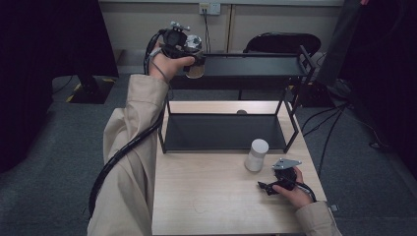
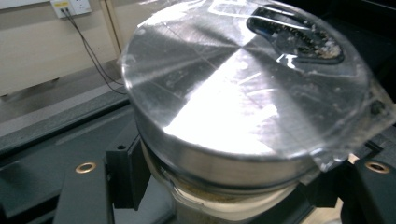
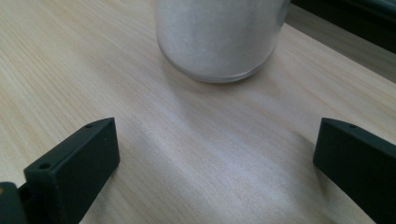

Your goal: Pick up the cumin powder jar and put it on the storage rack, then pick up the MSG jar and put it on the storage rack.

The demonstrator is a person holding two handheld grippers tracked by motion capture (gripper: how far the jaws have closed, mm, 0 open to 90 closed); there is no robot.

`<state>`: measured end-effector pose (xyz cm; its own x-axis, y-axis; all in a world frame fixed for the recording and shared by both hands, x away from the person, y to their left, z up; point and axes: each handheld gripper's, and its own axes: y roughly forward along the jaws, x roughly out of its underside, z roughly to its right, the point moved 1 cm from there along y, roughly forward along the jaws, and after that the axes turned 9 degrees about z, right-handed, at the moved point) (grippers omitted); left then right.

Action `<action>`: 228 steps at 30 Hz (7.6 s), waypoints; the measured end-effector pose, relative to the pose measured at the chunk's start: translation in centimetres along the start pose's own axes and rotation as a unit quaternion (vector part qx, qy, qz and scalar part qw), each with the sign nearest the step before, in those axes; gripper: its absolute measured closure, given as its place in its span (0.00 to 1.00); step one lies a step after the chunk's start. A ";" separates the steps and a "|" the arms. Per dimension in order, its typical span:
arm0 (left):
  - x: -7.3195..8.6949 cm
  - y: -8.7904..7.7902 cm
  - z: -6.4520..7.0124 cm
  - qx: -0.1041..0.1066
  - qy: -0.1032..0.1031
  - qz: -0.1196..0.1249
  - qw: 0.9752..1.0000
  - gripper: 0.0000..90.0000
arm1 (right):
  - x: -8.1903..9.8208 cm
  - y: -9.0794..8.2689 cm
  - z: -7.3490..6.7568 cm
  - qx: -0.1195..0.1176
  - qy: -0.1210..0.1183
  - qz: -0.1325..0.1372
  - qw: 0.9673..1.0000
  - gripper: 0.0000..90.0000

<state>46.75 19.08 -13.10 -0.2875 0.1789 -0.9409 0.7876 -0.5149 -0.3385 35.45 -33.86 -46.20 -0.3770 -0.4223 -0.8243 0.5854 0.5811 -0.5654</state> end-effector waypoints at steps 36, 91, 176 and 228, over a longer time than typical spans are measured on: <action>1.0 2.9 -1.8 -0.035 -0.014 0.010 0.999 0.32 | 0.0 0.1 0.2 -0.002 -0.001 0.001 1.000 0.00; 17.9 -6.6 1.1 0.101 0.019 0.052 0.993 0.02 | 0.0 0.1 0.0 0.002 0.001 0.001 1.000 0.00; 35.7 -5.0 4.9 0.107 0.043 -0.155 0.981 0.04 | -0.1 0.1 0.0 0.003 0.001 0.000 1.000 0.00; 37.7 -4.8 5.4 0.102 0.064 -0.122 0.985 0.00 | 0.0 0.1 -0.1 0.005 0.003 0.000 1.000 0.00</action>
<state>29.18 23.72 -46.87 -0.3734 0.4145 -0.8299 0.5745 -0.5991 -0.5577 35.48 -33.75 -46.21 -0.3805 -0.4179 -0.8250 0.5925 0.5748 -0.5644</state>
